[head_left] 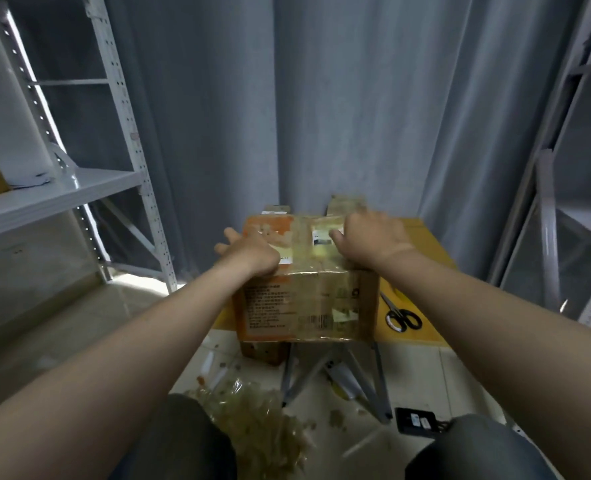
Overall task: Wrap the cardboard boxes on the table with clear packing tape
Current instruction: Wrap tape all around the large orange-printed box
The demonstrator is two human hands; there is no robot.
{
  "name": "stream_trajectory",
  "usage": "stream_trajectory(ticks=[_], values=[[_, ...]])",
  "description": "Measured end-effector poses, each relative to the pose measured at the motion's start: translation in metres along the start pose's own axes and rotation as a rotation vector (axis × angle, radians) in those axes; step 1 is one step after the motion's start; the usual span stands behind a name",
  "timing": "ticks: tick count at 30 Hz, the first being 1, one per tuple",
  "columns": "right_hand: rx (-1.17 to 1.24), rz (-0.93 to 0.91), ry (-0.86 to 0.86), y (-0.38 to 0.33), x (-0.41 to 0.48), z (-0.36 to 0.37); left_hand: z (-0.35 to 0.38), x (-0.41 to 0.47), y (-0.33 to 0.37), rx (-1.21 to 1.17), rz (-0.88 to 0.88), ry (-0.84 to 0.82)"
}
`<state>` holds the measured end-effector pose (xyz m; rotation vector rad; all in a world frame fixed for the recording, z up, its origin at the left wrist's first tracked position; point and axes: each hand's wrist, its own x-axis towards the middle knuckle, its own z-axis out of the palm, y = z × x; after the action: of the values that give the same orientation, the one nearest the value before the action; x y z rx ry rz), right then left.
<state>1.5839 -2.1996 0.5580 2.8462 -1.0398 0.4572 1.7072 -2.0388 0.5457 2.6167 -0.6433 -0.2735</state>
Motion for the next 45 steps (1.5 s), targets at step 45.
stream_trajectory(ticks=[45], values=[[0.32,0.313,-0.316,-0.001,0.196,0.102,0.041,0.195,0.073,0.265,0.249,-0.01]])
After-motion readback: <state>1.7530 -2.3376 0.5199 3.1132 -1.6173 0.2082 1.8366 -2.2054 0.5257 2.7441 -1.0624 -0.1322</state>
